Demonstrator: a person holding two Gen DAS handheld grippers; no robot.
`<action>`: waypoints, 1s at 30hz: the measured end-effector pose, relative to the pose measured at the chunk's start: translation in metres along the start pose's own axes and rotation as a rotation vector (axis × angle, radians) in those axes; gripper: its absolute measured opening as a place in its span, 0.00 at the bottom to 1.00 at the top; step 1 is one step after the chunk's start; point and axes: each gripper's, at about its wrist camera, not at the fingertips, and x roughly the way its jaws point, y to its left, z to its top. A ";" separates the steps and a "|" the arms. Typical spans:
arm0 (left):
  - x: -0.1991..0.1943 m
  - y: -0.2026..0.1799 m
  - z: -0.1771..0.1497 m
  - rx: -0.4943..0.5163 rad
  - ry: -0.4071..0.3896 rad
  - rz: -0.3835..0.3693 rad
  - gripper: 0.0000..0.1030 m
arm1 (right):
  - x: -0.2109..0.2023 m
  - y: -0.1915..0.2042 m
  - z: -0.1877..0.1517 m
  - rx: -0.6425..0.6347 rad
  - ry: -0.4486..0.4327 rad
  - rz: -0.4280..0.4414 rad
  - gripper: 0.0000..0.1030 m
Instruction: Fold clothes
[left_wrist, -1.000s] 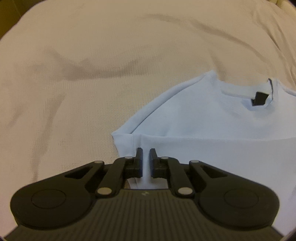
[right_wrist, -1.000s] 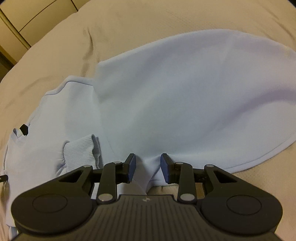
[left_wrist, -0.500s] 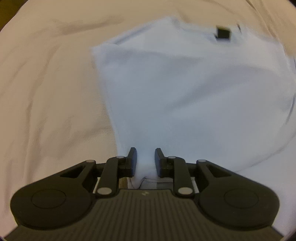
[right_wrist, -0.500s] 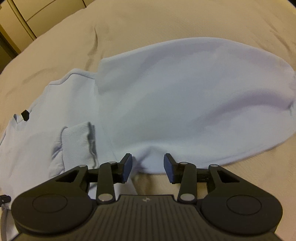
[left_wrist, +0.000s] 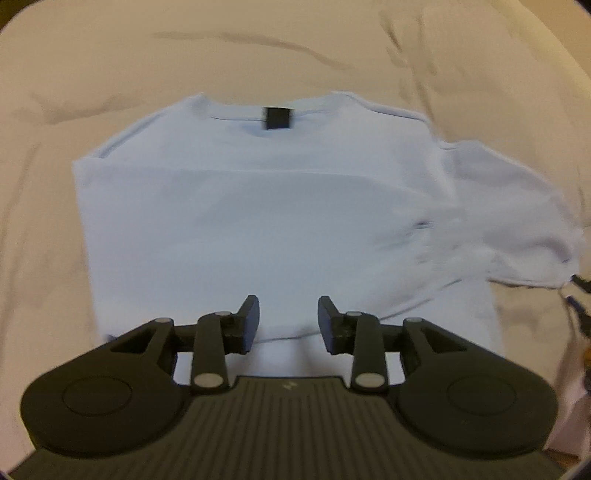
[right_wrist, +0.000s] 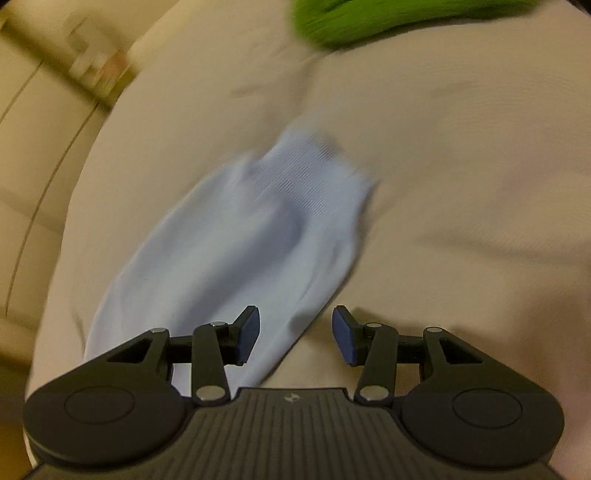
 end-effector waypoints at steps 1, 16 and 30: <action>0.000 -0.006 -0.001 -0.005 0.004 -0.008 0.29 | 0.004 -0.010 0.008 0.029 -0.016 -0.007 0.45; -0.003 0.016 -0.006 -0.035 0.023 0.029 0.32 | 0.030 -0.011 0.044 -0.021 -0.009 -0.035 0.19; -0.046 0.114 -0.058 -0.242 0.001 0.028 0.32 | -0.126 0.229 -0.144 -0.852 -0.139 0.394 0.03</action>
